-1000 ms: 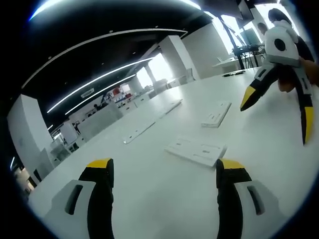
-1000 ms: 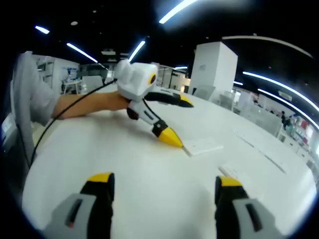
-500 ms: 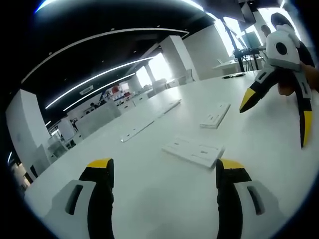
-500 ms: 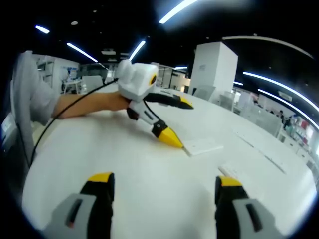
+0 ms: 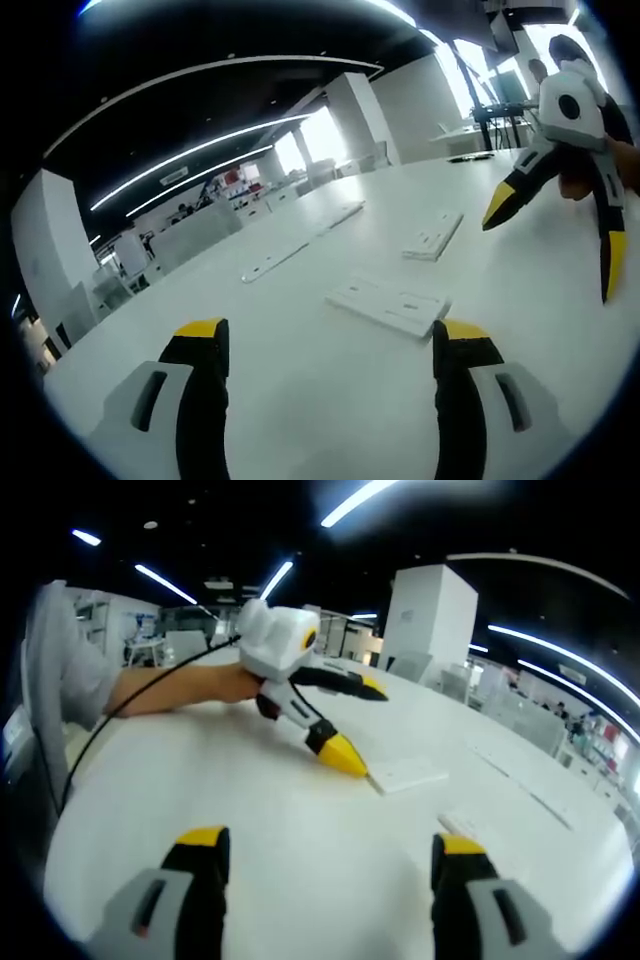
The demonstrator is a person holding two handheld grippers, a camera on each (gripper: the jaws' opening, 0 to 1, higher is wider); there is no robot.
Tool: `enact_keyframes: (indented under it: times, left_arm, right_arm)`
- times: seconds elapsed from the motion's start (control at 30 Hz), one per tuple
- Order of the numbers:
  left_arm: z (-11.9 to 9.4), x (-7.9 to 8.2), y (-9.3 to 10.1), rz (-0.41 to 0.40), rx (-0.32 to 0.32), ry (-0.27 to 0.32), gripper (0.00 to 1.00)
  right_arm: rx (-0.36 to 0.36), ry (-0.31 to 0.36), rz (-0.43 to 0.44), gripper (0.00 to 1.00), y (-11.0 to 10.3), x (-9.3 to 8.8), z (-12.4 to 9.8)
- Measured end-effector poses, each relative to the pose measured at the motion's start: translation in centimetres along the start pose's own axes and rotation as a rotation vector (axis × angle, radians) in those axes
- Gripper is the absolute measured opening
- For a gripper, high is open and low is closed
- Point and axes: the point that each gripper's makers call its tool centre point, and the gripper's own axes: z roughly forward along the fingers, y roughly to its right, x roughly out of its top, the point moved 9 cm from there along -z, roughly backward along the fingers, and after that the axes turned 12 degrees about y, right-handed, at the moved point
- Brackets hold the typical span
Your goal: Locate the socket holder cover, grip the socket holder cover, clip it into the socket holder slot.
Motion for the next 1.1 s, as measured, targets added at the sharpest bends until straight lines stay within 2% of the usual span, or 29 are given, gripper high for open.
enact_keyframes:
  times: [0.53,0.67,1.1]
  left_arm:
    - [0.0,-0.2,-0.2,-0.028,0.012,-0.015,0.83]
    - [0.2,-0.1,0.1,-0.057,-0.011,0.0,0.91]
    - [-0.5,1.6,1.1,-0.129,-0.047,0.073,0.92]
  right_arm:
    - [0.001,0.0,-0.004,0.83,0.0,0.0,0.0]
    - [0.001,-0.001,-0.005,0.83,0.0,0.0,-0.1]
    - [-0.003,-0.002,-0.008,0.84,0.0,0.0,-0.1]
